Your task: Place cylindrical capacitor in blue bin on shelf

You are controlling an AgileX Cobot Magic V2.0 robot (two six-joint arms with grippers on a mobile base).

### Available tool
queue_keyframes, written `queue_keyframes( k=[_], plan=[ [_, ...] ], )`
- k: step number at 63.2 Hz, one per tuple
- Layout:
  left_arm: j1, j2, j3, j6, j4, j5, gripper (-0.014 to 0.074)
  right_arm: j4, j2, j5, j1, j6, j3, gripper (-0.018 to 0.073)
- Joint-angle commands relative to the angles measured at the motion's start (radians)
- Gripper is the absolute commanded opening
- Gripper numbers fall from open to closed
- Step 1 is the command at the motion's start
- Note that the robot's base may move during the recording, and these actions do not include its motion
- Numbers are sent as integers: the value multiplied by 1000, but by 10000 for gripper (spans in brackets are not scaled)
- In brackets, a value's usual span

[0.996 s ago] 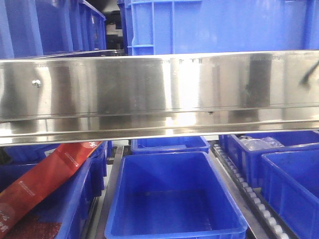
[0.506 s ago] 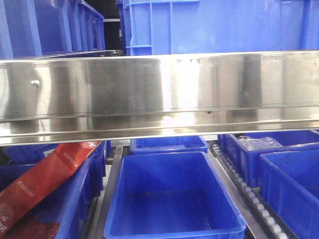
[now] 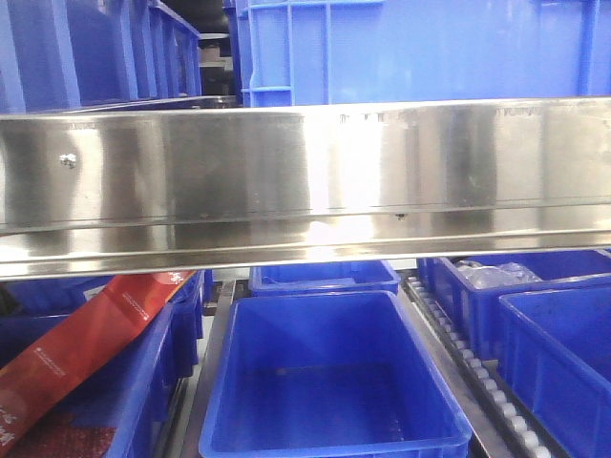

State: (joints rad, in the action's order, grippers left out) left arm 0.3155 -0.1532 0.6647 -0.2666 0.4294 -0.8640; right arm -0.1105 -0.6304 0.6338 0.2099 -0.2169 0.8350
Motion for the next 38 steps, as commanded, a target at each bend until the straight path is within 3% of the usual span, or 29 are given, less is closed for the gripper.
queue_keyframes(
  k=[1,20,38],
  plan=[
    [-3,56,-53,-13,-14,79,-111,12,108,-83,-6,1,-141,-154],
    [-3,121,-116,-13,-23,128,-111,-7,405,-264,-6,8,-450,-154],
    [-3,121,-116,-13,-23,128,-111,-7,450,-328,-6,10,-505,-154]
  ],
)
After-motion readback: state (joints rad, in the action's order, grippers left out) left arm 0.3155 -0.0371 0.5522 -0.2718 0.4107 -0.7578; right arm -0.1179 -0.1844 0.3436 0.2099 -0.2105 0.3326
